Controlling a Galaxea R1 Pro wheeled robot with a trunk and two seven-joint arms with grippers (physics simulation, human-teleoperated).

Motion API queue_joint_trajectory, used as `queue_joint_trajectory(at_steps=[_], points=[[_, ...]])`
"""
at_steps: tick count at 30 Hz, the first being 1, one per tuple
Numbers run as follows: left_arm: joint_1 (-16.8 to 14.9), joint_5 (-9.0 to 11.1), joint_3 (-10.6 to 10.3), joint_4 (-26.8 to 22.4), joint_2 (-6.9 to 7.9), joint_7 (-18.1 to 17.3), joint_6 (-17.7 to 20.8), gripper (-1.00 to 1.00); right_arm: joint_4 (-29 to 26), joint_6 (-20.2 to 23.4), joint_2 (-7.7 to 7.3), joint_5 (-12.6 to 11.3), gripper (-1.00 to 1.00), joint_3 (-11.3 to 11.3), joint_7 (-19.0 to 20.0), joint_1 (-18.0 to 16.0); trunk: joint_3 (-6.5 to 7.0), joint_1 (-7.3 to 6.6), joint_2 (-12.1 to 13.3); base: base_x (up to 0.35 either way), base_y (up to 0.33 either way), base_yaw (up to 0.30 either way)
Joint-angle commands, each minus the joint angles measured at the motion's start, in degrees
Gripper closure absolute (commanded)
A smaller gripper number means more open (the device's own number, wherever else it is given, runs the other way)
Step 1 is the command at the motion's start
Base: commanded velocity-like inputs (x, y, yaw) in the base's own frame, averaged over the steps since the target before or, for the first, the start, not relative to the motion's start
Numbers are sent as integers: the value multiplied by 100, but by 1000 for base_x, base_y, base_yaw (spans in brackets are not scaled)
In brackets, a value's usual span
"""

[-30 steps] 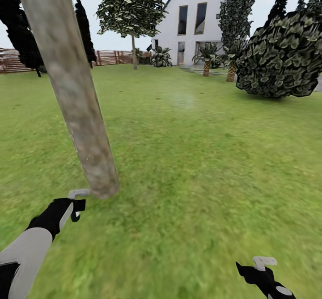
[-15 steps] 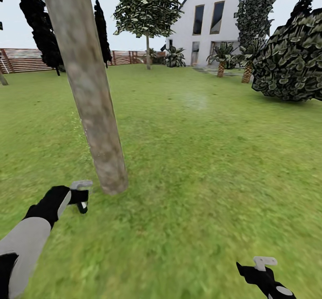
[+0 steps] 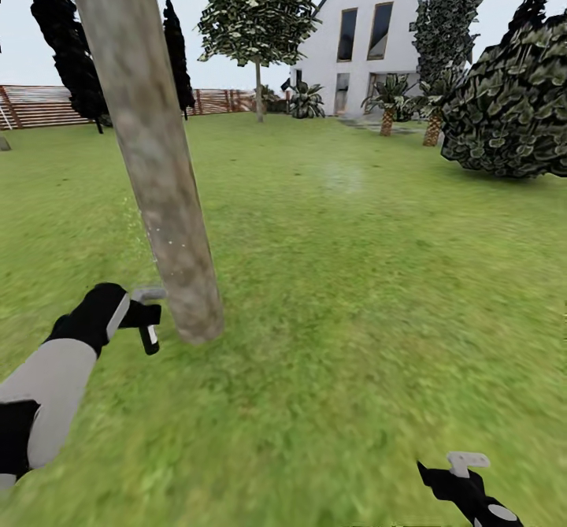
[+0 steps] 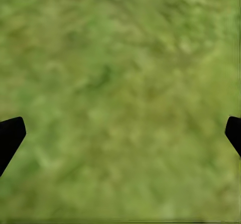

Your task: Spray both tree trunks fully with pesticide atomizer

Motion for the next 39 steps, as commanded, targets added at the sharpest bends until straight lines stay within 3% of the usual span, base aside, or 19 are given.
queue_joint_trajectory(at_steps=[1, 5, 7, 9, 12, 14, 15, 16, 17, 21, 25, 28, 29, 34, 35, 39], points=[[51, -26, -23, -47, 0, -35, -62, 100, 4, -22, 2, 47, -100, -50, 32, -6, -2, -1, -2, 0, 0, -237], [-87, -43, -8, -118, 83, -30, -26, 100, 3, -20, 2, 48, -100, -50, 27, -6, 3, -1, -2, 0, 0, -83], [-766, -39, -17, -174, 161, -26, 496, 100, 3, -25, -5, 48, -100, -50, 26, -6, 3, -1, -2, 0, 0, -5], [-1209, -62, -24, -188, 178, -22, 694, 100, 3, -27, -7, 45, -100, -50, 24, -6, 3, -1, -2, 0, 0, -1], [-1488, -234, -37, -181, 193, -17, 765, 100, 3, -27, -7, 45, -100, -50, 24, -6, 3, -1, -2, 0, 0, 0], [-1435, -263, -45, -128, 195, -17, 733, 100, 3, -27, -7, 45, -100, -50, 24, -6, 3, -1, -2, 0, 0, 0], [-1223, -266, -49, -87, 195, -23, 707, 100, 3, -28, -7, 44, -100, -50, 26, -6, 3, -1, -2, 0, 0, 0], [-812, -261, -48, -131, 187, -28, 665, 100, 3, -28, -7, 44, -100, -50, 25, -6, 3, -1, -2, 0, 0, -7], [-673, -260, -45, -139, 190, -31, 634, 100, 3, -25, -7, 44, -100, -50, 26, -6, 3, -1, -2, 0, 0, -97], [-524, -251, -23, -157, 199, -34, 603, 100, 3, -26, -7, 45, -100, -50, 24, -6, 3, -1, -2, 116, 0, -173], [-596, -261, 23, -187, 218, -30, 642, 100, 3, -23, -7, 45, -100, -50, 24, -6, 3, -1, -2, 22, 0, -9], [-1209, -274, 15, -401, 245, -18, 743, 100, 3, -22, -7, 45, -100, -50, 24, -6, 3, -1, -2, 1, 0, 0], [-1283, -275, 7, -410, 248, -17, 765, 100, 3, -21, -7, 44, -100, -50, 24, -6, 3, -1, -2, 0, 0, 0], [-1251, -283, -33, -382, 259, -9, 742, 100, 3, -20, -7, 46, -100, -50, 24, -6, 3, -1, -2, 0, 0, 0], [-1185, -284, -33, -358, 260, -13, 725, 100, 3, -20, -7, 48, -100, -50, 24, -6, 3, -1, -2, 0, 0, 0], [-272, -243, -25, -333, 232, -26, 532, 100, 3, -20, 0, 52, -100, -50, 25, -6, 3, -1, -2, 0, 0, 0]])
